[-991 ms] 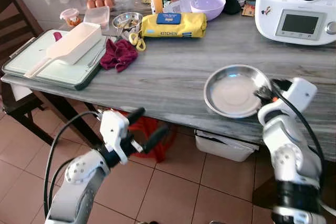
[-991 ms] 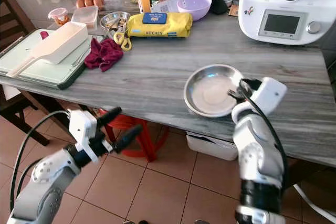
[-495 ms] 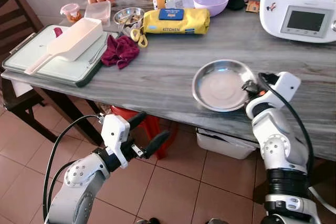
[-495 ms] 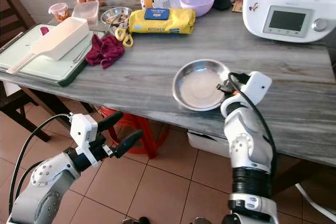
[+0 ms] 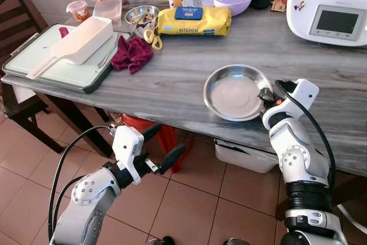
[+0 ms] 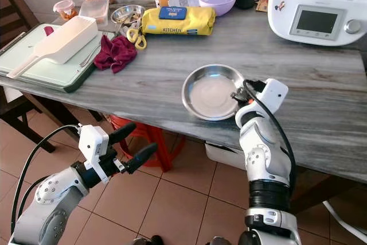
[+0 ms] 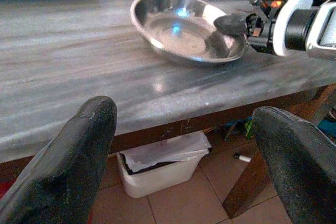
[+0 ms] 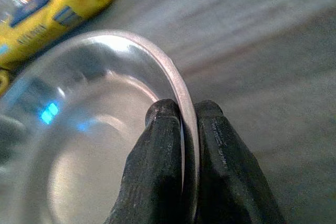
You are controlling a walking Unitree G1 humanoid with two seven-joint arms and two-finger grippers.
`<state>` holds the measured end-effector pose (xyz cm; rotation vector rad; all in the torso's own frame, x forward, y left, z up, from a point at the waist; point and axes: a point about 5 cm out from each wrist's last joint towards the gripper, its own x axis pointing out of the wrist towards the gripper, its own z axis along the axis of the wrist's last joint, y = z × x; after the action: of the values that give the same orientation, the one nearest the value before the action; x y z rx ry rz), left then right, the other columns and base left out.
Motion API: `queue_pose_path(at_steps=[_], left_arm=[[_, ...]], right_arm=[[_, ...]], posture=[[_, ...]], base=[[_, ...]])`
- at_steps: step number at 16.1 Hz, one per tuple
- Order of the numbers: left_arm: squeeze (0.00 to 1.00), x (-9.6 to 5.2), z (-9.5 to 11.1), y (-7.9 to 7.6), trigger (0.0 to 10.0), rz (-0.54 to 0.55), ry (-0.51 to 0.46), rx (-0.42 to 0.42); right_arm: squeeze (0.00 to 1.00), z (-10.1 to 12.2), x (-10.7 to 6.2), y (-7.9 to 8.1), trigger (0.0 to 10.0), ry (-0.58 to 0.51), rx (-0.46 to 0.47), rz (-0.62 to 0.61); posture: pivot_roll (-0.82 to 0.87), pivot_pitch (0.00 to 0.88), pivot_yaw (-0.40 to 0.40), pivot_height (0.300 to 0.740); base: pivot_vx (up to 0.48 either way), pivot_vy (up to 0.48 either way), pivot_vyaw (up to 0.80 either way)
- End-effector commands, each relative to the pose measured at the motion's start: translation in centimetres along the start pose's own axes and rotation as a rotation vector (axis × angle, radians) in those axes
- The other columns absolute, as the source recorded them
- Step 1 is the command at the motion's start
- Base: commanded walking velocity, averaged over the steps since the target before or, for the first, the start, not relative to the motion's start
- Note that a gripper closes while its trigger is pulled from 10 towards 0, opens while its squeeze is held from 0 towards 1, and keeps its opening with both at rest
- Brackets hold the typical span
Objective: Setting the table
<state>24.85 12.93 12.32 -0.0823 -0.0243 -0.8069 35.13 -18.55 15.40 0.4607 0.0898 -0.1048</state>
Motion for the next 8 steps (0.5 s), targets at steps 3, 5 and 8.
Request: queue_pose_path(at_steps=[3, 5, 8], left_arm=[[0.0, 0.05, -0.02, -0.26, 10.0, -0.008, 0.009, 0.012], [0.0, 0.07, -0.01, -0.21, 10.0, -0.01, 0.011, 0.016], [0.0, 0.02, 0.03, -0.05, 10.0, -0.004, 0.012, 0.02]], right_arm=[[1.0, -0.35, 0.18, -0.24, 10.0, 0.011, -0.055, -0.021], [1.0, -0.71, 0.1, -0.19, 10.0, 0.025, -0.069, -0.006], [1.0, -0.8, 0.21, 0.0, 10.0, 0.037, -0.081, 0.024]], posture=[[-0.12, 0.155, 0.107, 0.74], [-0.11, 0.152, 0.107, 0.74], [-0.11, 0.145, 0.109, 0.74]], base=[[0.0, 0.0, 0.0], [0.0, 0.0, 0.0], [0.0, 0.0, 0.0]])
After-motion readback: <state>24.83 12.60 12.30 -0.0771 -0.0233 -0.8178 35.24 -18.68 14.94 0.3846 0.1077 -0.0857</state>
